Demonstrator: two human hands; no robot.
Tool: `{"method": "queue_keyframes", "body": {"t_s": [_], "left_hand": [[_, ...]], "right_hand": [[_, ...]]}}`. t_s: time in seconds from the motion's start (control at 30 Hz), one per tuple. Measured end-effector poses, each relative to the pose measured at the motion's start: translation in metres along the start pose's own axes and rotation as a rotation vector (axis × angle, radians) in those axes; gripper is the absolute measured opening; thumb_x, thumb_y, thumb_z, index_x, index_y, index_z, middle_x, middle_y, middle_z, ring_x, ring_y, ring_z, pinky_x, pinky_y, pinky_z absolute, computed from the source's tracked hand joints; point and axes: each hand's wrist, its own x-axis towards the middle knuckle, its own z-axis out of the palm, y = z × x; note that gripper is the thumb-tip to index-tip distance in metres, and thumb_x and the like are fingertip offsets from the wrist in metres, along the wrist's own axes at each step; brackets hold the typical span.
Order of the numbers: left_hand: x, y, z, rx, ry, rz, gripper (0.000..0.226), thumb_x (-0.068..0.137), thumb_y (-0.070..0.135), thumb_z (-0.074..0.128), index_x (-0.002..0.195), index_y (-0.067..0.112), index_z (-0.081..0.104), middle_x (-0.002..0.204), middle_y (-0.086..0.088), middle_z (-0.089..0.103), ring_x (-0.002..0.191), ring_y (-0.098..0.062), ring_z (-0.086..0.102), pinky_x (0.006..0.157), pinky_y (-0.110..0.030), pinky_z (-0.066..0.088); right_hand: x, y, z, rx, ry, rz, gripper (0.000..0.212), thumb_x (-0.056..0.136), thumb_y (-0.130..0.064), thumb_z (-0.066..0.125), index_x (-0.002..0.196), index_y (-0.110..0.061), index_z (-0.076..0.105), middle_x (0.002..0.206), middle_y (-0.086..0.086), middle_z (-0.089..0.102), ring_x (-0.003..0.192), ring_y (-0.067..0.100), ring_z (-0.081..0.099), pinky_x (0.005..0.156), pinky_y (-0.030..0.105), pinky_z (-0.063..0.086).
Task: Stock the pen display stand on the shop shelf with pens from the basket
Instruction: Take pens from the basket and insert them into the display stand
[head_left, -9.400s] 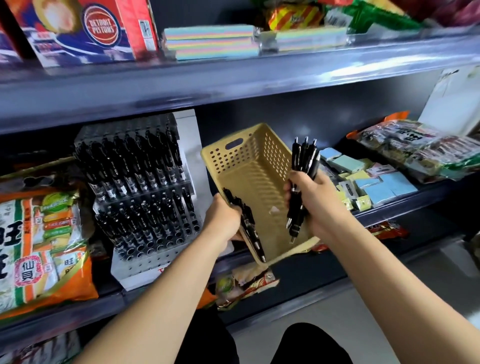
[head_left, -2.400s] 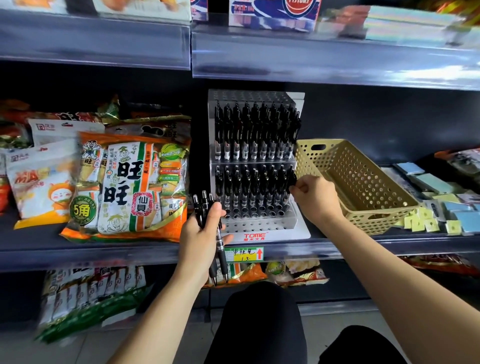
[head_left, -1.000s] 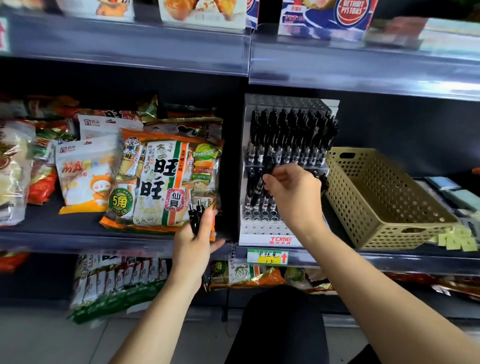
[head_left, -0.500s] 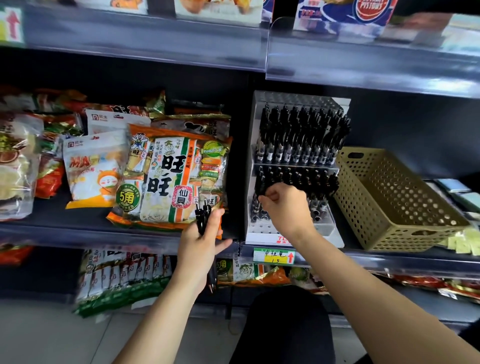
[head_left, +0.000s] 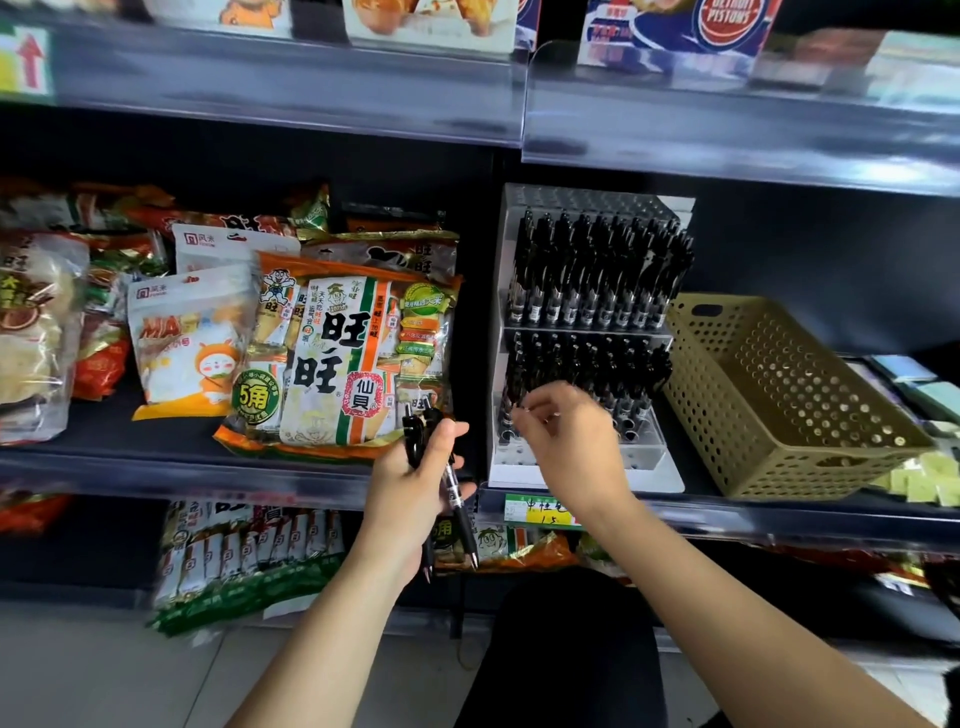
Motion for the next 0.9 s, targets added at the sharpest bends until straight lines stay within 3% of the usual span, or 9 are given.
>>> {"method": "queue_keyframes", "body": {"t_s": [0.1,0.17,0.3,0.43,0.5,0.63,0.7,0.77,0.9], "left_hand": [[-0.002,-0.002,0.004,0.065,-0.066,0.02,0.022,0.09,0.04,0.052,0.098,0.032,0.071,0.094,0.009,0.066,0.08,-0.006,0.062,0.062,-0.024,0.054],[-0.003,-0.004,0.006,0.143,-0.124,0.046,0.024,0.09,0.042,0.049,0.104,0.035,0.067,0.096,0.011,0.07,0.08,-0.002,0.065,0.061,-0.022,0.052],[-0.007,-0.005,0.008,0.199,-0.199,0.005,0.023,0.091,0.042,0.049,0.102,0.031,0.066,0.086,0.001,0.07,0.062,-0.003,0.06,0.052,-0.019,0.046],[-0.008,-0.004,0.011,0.231,-0.251,0.007,0.022,0.091,0.041,0.049,0.1,0.028,0.065,0.079,-0.001,0.066,0.058,0.0,0.06,0.053,-0.018,0.047],[-0.005,-0.007,0.012,0.262,-0.27,0.011,0.029,0.087,0.046,0.05,0.101,0.026,0.065,0.087,-0.003,0.07,0.067,-0.002,0.066,0.06,-0.02,0.053],[-0.001,-0.011,0.009,0.258,-0.262,0.007,0.049,0.07,0.071,0.051,0.104,0.037,0.065,0.105,0.002,0.068,0.092,-0.006,0.066,0.09,-0.042,0.053],[0.0,-0.012,0.005,0.222,-0.176,0.042,0.04,0.079,0.058,0.047,0.104,0.032,0.065,0.099,0.003,0.065,0.085,0.003,0.063,0.088,-0.038,0.054],[0.001,-0.011,0.003,0.215,-0.115,0.087,0.025,0.09,0.045,0.044,0.099,0.035,0.065,0.092,0.005,0.064,0.087,0.0,0.061,0.081,-0.027,0.054],[0.001,-0.013,0.001,0.215,-0.083,0.111,0.026,0.093,0.04,0.044,0.092,0.03,0.068,0.074,0.003,0.059,0.072,-0.003,0.059,0.07,-0.023,0.053]], "right_hand": [[-0.014,-0.009,0.0,0.188,-0.273,-0.072,0.011,0.088,-0.02,0.063,0.093,-0.012,0.069,0.073,-0.012,0.06,0.063,0.0,0.055,0.062,0.018,0.045],[-0.022,-0.012,0.001,0.307,-0.392,-0.051,0.007,0.088,-0.015,0.064,0.092,-0.011,0.068,0.069,-0.009,0.061,0.057,0.0,0.056,0.058,0.018,0.048],[-0.029,-0.008,-0.003,0.499,-0.435,0.103,0.004,0.085,-0.009,0.066,0.082,-0.011,0.064,0.067,0.005,0.063,0.058,0.01,0.058,0.053,0.022,0.051],[-0.032,-0.006,-0.008,0.583,-0.458,0.226,0.005,0.087,-0.004,0.062,0.083,-0.002,0.064,0.069,0.011,0.064,0.059,0.014,0.061,0.053,0.018,0.05],[-0.032,-0.007,-0.012,0.661,-0.436,0.288,0.007,0.088,0.0,0.058,0.084,0.004,0.062,0.068,0.014,0.063,0.055,0.014,0.062,0.053,0.018,0.052],[-0.017,-0.009,-0.035,0.65,-0.246,0.263,0.011,0.089,0.0,0.057,0.081,-0.003,0.064,0.069,0.01,0.066,0.058,0.009,0.064,0.062,0.02,0.056],[-0.004,-0.007,-0.048,0.574,-0.078,0.227,0.008,0.089,-0.004,0.058,0.085,-0.007,0.064,0.073,0.008,0.069,0.064,0.011,0.066,0.066,0.022,0.057],[0.008,-0.004,-0.057,0.495,0.071,0.178,0.005,0.089,-0.008,0.059,0.089,-0.009,0.064,0.075,0.005,0.07,0.069,0.013,0.069,0.067,0.023,0.058],[0.019,-0.003,-0.054,0.383,0.175,0.121,0.003,0.089,-0.012,0.061,0.09,-0.013,0.064,0.078,0.004,0.07,0.074,0.015,0.069,0.072,0.029,0.058]]}}
